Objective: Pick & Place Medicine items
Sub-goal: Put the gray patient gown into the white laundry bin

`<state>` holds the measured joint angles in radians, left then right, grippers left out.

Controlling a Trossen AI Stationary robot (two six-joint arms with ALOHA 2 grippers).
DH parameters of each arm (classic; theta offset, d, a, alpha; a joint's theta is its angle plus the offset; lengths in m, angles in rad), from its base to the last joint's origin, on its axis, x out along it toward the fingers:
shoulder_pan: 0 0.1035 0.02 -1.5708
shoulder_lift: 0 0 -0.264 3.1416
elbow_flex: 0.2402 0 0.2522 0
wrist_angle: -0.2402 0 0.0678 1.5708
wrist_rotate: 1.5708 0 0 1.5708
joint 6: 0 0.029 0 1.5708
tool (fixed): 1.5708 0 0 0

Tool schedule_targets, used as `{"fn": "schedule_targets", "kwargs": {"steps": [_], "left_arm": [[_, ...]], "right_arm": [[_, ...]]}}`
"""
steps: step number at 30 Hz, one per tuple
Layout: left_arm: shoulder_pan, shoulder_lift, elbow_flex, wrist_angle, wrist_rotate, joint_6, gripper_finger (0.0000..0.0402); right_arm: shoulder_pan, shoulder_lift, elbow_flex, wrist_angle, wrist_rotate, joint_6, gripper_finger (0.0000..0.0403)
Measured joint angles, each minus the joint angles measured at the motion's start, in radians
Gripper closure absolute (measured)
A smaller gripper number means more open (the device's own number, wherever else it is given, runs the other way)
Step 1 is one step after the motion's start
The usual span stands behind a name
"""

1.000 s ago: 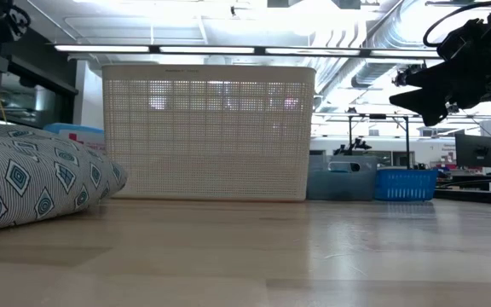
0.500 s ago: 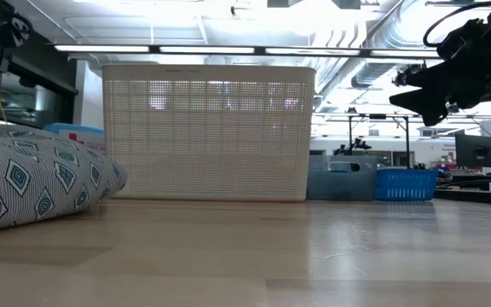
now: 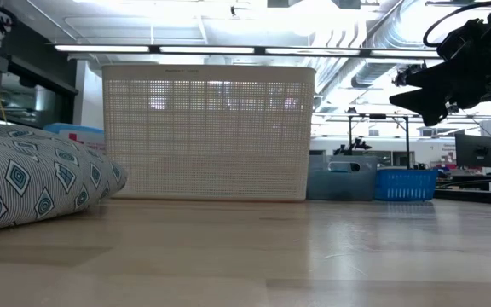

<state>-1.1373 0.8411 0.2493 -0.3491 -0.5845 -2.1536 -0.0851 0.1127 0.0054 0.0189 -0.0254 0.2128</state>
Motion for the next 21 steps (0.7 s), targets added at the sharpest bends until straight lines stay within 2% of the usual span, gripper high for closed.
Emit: {"fn": "schedule_targets", "kwargs": {"steps": [8,15,21], "left_arm": [[0.092,0.021,0.0,0.092,0.027,0.136,0.0003],[0.13,0.022,0.0,0.094,0.105,0.144,0.0003],[0.13,0.022,0.001,0.094,0.111,0.148,0.0003]], "right_arm": [[0.0,0.0,0.0,0.0,0.0,0.0,0.016],[0.0,0.0,0.0,0.0,0.0,0.0,0.016],[0.0,0.0,0.0,0.0,0.0,0.0,0.016]]}}
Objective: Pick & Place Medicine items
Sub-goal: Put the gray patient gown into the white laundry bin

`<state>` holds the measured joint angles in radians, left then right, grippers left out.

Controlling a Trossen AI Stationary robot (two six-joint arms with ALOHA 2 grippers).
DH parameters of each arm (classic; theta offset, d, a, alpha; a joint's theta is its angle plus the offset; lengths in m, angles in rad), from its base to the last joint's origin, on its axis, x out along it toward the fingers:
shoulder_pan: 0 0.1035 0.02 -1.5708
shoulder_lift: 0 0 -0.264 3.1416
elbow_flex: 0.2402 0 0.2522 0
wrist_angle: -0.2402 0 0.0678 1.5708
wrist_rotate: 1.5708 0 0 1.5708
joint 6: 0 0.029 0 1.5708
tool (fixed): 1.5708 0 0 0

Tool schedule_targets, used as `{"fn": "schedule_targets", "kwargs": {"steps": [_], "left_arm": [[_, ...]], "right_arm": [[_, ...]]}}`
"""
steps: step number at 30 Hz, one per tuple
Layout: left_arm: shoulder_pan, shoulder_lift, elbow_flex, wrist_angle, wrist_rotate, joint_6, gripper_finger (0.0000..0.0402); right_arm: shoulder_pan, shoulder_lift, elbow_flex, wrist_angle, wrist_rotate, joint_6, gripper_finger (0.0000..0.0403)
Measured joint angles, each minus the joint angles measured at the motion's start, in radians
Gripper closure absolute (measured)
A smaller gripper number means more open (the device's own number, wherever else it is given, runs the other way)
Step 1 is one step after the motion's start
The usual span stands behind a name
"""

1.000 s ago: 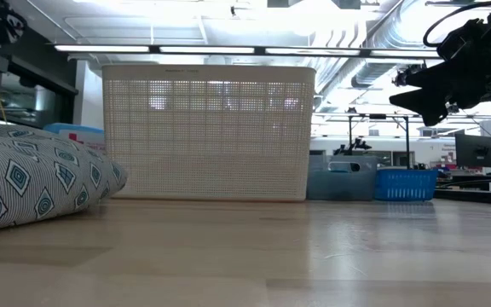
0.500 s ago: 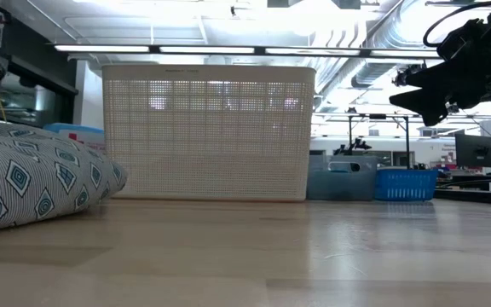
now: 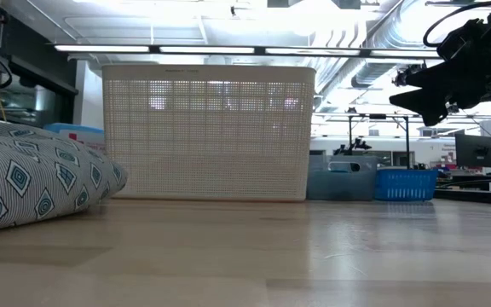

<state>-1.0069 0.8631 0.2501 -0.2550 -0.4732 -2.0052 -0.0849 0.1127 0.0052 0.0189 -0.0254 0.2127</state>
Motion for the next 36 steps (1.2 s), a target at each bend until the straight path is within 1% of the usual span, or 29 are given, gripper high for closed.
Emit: {"fn": "schedule_targets", "kwargs": {"steps": [7,13,21,32,36], "left_arm": [[0.0,0.0,0.0,0.005,0.0,0.021,0.0002],[0.0,0.0,0.0,0.005,0.0,-0.007,0.0002],[0.003,0.0,0.0,0.011,-0.001,-0.007,0.0002],[0.056,0.002,0.0,0.08,-0.001,0.101,0.0002],[0.076,0.034,0.001,0.109,0.016,0.126,0.0002]], "right_arm": [[0.0,0.0,0.0,0.0,0.0,0.0,0.016],[0.0,0.0,0.0,0.0,0.0,0.0,0.016],[0.0,0.0,0.0,0.0,0.0,0.0,0.016],[0.0,0.0,0.0,0.0,0.0,0.0,0.016],[0.0,0.0,0.0,0.0,0.0,0.0,0.016]]}}
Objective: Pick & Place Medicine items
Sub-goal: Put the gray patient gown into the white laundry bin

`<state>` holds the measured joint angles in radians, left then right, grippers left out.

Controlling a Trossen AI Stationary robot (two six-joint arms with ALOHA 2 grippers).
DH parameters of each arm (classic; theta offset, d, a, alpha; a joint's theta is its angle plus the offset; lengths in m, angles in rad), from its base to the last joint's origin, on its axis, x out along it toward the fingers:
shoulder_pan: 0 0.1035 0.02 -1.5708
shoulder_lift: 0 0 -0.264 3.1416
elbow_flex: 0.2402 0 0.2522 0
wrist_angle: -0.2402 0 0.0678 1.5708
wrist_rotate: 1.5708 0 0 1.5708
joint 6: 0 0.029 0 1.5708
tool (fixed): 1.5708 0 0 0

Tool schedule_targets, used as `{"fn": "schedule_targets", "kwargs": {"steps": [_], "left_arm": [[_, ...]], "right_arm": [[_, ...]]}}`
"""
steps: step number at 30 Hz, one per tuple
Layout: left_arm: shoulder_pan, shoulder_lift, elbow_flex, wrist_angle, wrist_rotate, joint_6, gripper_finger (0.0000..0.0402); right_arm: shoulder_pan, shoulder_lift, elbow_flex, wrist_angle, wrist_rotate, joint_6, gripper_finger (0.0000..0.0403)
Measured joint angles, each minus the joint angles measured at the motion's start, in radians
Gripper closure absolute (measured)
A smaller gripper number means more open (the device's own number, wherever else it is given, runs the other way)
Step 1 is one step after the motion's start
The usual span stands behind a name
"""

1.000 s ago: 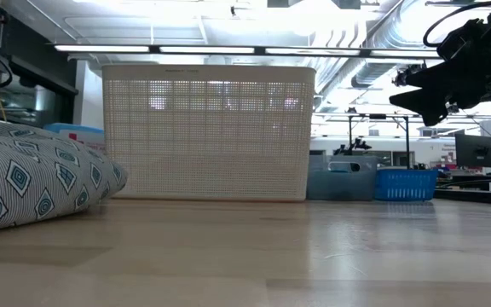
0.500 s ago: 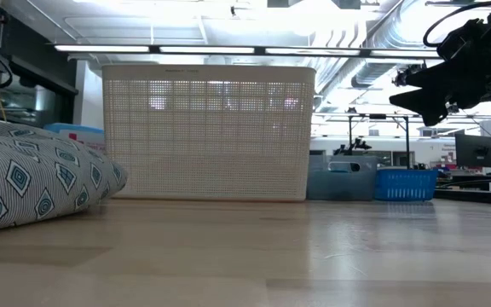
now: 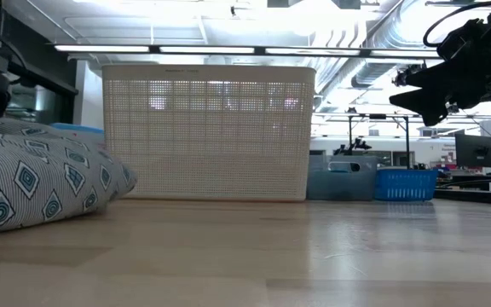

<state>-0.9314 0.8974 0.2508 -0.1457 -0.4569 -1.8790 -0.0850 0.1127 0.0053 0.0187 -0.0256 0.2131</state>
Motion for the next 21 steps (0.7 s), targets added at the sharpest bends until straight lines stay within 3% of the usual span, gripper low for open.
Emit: {"fn": "schedule_targets", "kwargs": {"steps": [11,15,21], "left_arm": [[0.021,0.174,0.002,0.186,-0.018,0.007,0.0009],[0.021,0.218,0.002,0.237,-0.034,0.009,0.0046],[0.021,0.227,0.001,0.238,-0.034,0.032,0.0134]], "right_arm": [[0.0,0.0,0.0,0.0,0.0,0.0,0.016],[0.0,0.0,0.0,0.0,0.0,0.0,0.016],[0.0,0.0,0.0,0.0,0.0,0.0,0.016]]}}
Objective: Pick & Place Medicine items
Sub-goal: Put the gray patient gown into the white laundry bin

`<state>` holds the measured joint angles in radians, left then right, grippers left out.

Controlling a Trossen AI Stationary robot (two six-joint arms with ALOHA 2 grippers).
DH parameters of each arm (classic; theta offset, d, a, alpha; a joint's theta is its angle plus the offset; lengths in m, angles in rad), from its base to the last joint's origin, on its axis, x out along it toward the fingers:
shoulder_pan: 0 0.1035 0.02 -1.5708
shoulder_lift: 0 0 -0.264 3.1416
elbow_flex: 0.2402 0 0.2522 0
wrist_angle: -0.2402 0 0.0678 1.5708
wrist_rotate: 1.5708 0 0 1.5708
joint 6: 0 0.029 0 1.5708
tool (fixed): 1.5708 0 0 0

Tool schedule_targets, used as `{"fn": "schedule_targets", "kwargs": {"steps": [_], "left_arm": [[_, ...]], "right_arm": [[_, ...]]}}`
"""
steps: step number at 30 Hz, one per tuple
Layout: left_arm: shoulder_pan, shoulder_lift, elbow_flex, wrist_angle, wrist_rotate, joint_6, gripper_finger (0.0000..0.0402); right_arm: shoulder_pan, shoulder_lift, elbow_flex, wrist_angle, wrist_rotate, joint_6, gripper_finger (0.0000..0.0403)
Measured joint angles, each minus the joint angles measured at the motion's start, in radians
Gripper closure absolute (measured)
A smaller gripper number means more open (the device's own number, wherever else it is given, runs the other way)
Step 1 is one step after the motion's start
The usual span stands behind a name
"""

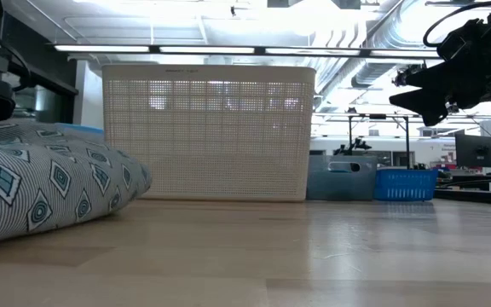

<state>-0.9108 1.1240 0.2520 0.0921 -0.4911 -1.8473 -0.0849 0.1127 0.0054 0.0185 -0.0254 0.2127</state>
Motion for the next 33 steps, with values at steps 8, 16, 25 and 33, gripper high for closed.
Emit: {"fn": "schedule_targets", "kwargs": {"steps": [8,16,25,33], "left_arm": [[0.0,0.0,0.0,0.002,0.0,0.0,0.0248],[0.0,0.0,0.0,0.004,-0.006,0.029,0.0324],[0.001,0.0,-0.002,0.055,-0.054,0.123,0.0368],[-0.002,0.0,-0.002,0.156,-0.062,0.224,0.0382]], "right_arm": [[0.0,0.0,0.0,0.0,0.0,0.0,0.016],[0.0,0.0,0.0,0.0,0.0,0.0,0.016],[0.0,0.0,0.0,0.0,0.0,0.0,0.016],[0.0,0.0,0.0,0.0,0.0,0.0,0.016]]}}
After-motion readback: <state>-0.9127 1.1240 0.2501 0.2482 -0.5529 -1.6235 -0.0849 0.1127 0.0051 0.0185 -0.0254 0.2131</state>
